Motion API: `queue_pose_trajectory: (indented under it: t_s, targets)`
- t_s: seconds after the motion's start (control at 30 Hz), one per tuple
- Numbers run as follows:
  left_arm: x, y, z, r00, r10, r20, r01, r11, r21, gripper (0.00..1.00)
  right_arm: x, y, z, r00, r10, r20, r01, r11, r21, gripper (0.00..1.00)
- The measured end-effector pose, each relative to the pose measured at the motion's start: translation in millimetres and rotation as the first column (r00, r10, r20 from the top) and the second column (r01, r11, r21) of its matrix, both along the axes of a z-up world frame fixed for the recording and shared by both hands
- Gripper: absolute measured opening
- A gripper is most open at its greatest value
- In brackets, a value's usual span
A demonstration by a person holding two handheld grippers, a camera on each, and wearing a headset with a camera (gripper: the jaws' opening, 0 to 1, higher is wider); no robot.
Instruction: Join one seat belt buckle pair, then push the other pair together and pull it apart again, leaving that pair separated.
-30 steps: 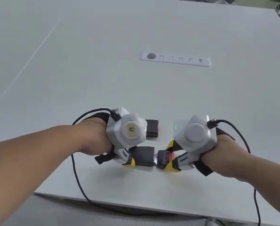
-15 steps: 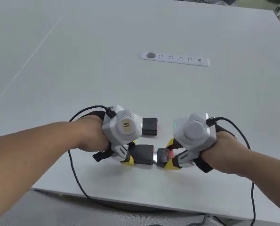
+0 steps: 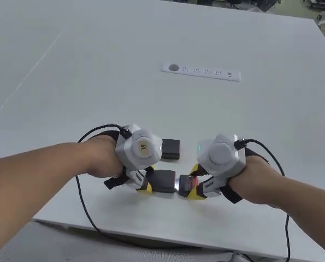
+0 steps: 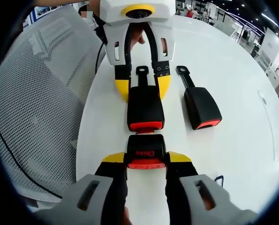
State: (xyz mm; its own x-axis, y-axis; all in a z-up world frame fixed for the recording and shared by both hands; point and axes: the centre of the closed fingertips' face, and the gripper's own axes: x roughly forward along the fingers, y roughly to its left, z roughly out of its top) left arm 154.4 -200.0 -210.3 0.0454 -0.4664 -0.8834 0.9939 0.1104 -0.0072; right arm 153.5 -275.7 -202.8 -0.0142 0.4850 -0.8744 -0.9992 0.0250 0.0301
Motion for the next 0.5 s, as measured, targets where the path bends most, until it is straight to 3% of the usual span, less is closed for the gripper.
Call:
queue_pose_trajectory:
  t_s: [0.2, 0.5]
  targets:
    - [0.0, -0.8, -0.9, 1.0, 0.011, -0.005, -0.011, 1.0, -0.016, 0.3, -0.4, 0.3, 0.5, 1.0, -0.003, 0.004, 0.003, 1.0, 0.013, 0.29]
    - [3.6, 1.1, -2.3, 1.0, 0.009, -0.005, -0.009, 1.0, -0.004, 0.3, -1.7, -0.9, 2.3, 1.0, -0.018, 0.011, 0.018, 0.999, 0.042, 0.3]
